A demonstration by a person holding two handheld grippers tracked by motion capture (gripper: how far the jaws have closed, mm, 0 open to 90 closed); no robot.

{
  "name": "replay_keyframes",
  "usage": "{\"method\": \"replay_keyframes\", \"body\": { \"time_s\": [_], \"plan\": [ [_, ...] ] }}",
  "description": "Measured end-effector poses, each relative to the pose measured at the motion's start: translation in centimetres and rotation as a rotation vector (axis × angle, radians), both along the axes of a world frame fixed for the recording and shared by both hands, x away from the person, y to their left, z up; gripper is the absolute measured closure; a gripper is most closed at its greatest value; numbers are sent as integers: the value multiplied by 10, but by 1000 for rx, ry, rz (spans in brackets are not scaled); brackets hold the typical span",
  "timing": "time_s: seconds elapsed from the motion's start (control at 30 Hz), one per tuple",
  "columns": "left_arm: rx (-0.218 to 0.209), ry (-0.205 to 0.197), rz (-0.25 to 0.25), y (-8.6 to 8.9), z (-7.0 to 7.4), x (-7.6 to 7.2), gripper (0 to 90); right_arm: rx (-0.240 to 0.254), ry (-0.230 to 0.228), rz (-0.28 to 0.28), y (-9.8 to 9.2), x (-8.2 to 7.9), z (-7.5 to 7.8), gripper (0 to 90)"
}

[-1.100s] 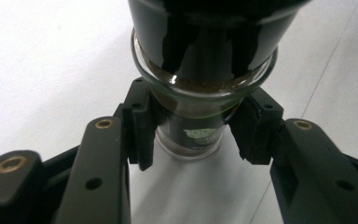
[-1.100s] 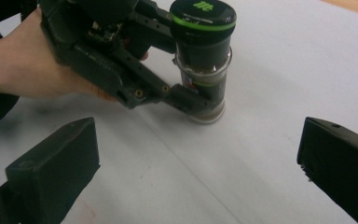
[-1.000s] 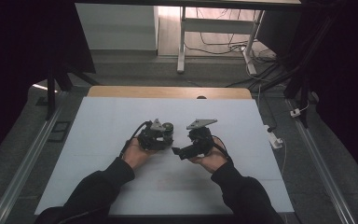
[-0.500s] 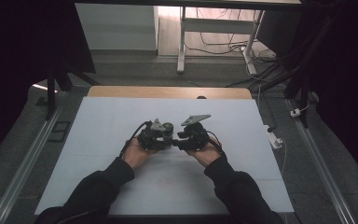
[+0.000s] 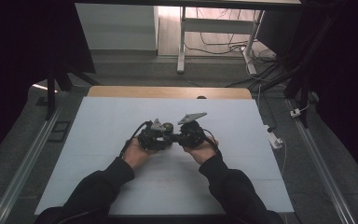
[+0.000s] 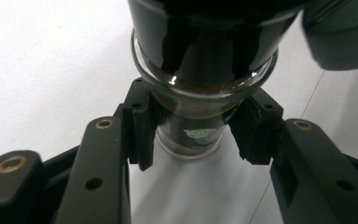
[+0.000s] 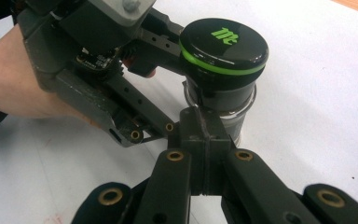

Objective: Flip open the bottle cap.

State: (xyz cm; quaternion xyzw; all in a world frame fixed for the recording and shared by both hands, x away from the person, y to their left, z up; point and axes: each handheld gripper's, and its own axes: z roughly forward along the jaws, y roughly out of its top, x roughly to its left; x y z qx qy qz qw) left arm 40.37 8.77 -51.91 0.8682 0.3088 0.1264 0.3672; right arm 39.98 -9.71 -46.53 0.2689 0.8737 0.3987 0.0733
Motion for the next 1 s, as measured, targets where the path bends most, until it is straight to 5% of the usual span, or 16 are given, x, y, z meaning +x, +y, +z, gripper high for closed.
{"method": "replay_keyframes", "body": {
  "time_s": [1.0],
  "plan": [
    [-3,0,-3,1,-1,0,536,44,-22,-11,0,0,15,897]
  ]
}}
